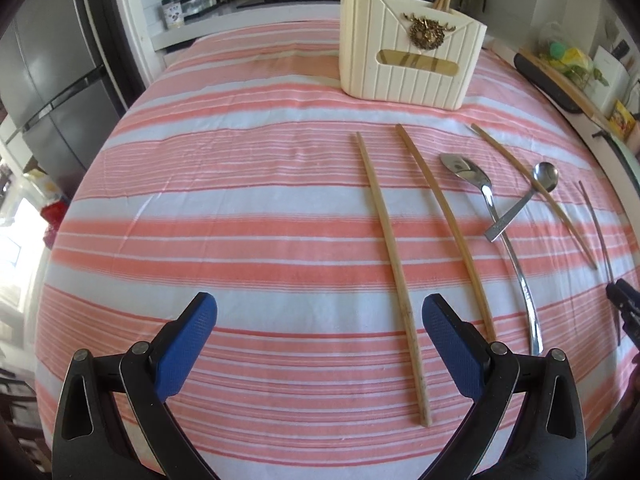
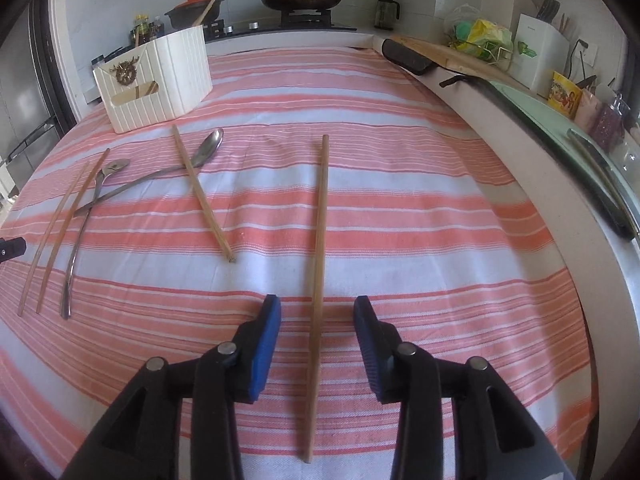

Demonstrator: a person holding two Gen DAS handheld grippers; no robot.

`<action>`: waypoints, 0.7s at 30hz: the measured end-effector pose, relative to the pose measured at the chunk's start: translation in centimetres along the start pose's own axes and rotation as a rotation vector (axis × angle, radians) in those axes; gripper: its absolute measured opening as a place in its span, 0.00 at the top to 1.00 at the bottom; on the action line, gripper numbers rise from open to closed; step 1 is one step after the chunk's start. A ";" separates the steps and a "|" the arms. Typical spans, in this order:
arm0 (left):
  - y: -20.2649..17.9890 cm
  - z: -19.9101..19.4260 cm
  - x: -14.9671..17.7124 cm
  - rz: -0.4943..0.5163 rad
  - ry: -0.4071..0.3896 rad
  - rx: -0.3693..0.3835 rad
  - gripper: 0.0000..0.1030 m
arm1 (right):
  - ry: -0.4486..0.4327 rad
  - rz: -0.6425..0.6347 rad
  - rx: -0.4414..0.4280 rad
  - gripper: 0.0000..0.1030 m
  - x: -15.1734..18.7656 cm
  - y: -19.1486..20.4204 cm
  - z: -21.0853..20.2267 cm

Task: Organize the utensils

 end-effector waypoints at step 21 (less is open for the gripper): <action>-2.7 3.0 -0.3 0.049 0.007 0.034 0.01 | 0.063 -0.084 -0.001 0.48 0.3 0.0 0.0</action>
Point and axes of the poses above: each gripper's, at about its wrist camera, not at the fingertips, and z roughly the way its jaws point, y to its left, x to its underside, the point moved 9 cm from there along z, roughly the way its jaws point, and after that the axes turned 7 degrees about z, right-handed, at the moved point
